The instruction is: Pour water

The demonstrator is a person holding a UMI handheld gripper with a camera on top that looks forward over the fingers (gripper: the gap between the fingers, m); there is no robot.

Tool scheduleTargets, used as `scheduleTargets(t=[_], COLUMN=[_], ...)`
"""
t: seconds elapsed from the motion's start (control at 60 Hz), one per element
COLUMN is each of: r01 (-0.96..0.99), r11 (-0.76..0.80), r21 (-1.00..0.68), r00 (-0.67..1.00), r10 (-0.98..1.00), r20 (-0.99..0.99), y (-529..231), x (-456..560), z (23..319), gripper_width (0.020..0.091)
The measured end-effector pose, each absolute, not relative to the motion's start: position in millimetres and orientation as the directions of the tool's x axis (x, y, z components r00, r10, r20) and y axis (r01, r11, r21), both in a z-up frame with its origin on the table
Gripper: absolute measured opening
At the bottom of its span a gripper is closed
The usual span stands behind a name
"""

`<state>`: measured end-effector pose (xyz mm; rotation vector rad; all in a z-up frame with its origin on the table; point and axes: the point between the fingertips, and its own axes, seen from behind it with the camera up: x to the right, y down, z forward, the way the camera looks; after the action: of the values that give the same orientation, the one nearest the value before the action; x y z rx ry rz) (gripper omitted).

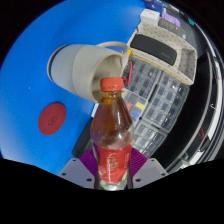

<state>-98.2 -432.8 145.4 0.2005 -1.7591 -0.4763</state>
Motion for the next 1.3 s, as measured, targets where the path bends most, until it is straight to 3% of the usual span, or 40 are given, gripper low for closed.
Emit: scheduleTargets(t=[0.183, 0.333, 0.467, 0.6, 0.75, 0.967, 1.117, 1.133, 1.15, 1.167, 1.3], r01=[0.146, 0.220, 0.266, 0.329, 0.335, 0.293, 0.270, 0.276, 0.260, 0.239, 0.203], r11=[0.942, 0.965, 0.767, 0.424, 0.141, -0.009, -0.025, -0.020, -0.020, -0.017, -0.001], r21=[0.303, -0.139, -0.584, -0.844, -0.932, -0.956, -0.962, -0.961, -0.965, -0.971, -0.979], r00=[-0.260, -0.270, -0.260, -0.222, -0.195, -0.186, -0.215, -0.217, -0.223, -0.222, -0.219], r10=[-0.258, 0.197, 0.640, 0.903, 0.978, 0.980, 0.973, 0.973, 0.972, 0.972, 0.975], r20=[0.930, 0.943, 0.723, 0.367, 0.078, -0.066, -0.086, -0.083, -0.081, -0.072, -0.046], y=[-431.2, -439.8, -451.7, -453.7, -446.7, -454.7, -470.4, -471.0, -472.3, -471.5, -471.7], x=[-93.5, -81.0, -77.7, -77.8, -83.1, -90.7, -95.7, -95.7, -95.7, -97.2, -92.1], z=[140.7, 129.8, 132.7, 125.8, 112.4, 96.2, 81.1, 76.1, 76.3, 78.6, 78.8], gripper_width=[0.0379, 0.0380, 0.0379, 0.0379, 0.0382, 0.0381, 0.0380, 0.0437, 0.0439, 0.0385, 0.0402])
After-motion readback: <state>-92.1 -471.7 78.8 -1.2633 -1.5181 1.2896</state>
